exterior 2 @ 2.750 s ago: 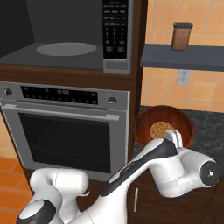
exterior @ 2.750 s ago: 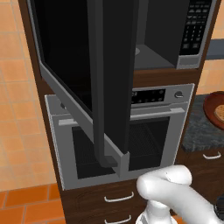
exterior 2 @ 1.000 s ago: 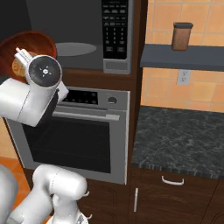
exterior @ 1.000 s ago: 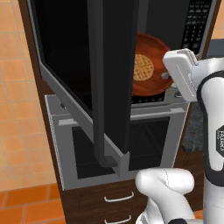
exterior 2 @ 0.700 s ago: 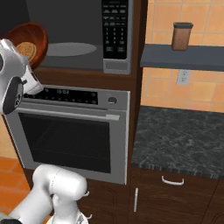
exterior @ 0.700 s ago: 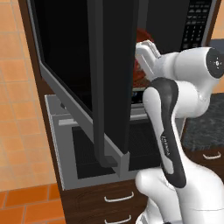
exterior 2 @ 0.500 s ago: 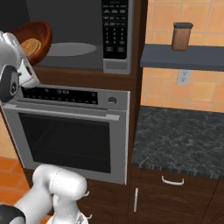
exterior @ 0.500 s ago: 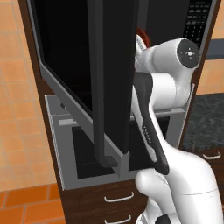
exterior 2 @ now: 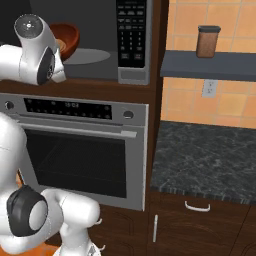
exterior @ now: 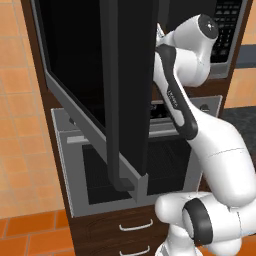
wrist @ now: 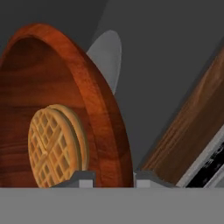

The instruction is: Open the microwave, place the bowl with waffle inside the microwave, then close the microwave door and turn it on.

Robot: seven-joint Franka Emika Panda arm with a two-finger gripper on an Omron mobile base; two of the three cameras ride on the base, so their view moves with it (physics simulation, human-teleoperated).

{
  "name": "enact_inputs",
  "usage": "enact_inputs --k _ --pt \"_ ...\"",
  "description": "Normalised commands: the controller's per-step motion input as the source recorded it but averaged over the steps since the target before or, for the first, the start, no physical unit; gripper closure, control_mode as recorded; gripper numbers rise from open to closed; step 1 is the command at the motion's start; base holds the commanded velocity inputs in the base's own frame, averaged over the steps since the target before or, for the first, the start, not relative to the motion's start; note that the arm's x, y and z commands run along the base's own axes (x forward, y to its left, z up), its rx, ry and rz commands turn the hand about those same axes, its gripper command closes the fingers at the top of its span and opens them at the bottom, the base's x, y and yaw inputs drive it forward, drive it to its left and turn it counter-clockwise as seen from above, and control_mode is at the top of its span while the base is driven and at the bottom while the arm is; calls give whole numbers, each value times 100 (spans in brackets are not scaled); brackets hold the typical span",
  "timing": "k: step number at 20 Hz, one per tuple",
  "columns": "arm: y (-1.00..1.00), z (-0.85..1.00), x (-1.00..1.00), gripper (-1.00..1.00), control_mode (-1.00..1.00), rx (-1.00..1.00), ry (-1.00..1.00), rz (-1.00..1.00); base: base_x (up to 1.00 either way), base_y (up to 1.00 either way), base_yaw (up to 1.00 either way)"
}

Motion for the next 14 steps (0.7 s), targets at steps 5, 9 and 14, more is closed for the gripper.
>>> enact_inputs --k 5,9,14 --pt "0 -40 96 100 -100 14 0 -9 0 0 0" --pt "0 -21 86 100 -100 14 3 -20 0 0 0" --pt "0 -12 55 100 -100 9 1 -8 0 0 0"
